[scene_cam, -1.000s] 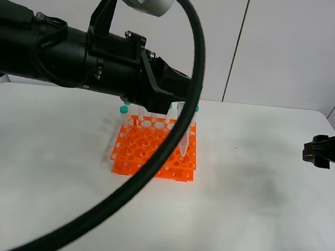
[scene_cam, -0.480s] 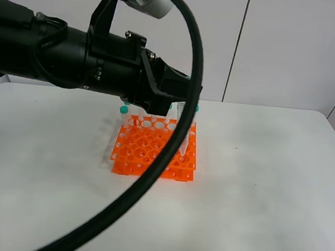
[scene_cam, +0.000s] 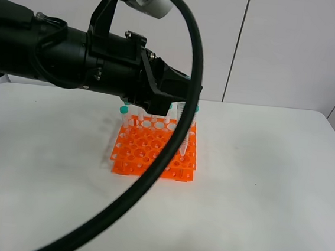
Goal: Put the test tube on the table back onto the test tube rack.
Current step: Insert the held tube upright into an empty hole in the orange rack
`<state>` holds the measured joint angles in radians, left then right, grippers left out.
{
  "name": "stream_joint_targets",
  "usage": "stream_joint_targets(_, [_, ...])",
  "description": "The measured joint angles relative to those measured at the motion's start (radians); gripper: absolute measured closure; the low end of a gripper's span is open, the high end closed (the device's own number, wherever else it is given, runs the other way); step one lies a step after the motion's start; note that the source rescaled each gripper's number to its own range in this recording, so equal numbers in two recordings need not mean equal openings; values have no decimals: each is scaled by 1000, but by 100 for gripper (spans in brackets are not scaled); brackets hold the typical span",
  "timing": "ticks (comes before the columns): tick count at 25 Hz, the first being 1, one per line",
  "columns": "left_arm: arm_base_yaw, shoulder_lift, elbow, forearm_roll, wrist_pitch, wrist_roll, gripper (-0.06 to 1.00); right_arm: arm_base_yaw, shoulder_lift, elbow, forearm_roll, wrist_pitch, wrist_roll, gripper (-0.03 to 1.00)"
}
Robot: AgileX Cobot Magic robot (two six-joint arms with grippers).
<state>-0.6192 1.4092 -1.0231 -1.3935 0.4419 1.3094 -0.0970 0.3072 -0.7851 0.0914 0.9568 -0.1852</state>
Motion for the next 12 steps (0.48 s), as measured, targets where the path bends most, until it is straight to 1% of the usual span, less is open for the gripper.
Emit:
stream_joint_targets(7, [0,0,0,0,0,2,94,0,-153,4,0,66,35,4])
stream_joint_targets(12, [0,0,0,0,0,3,94,0,-247,37,0,102,68,4])
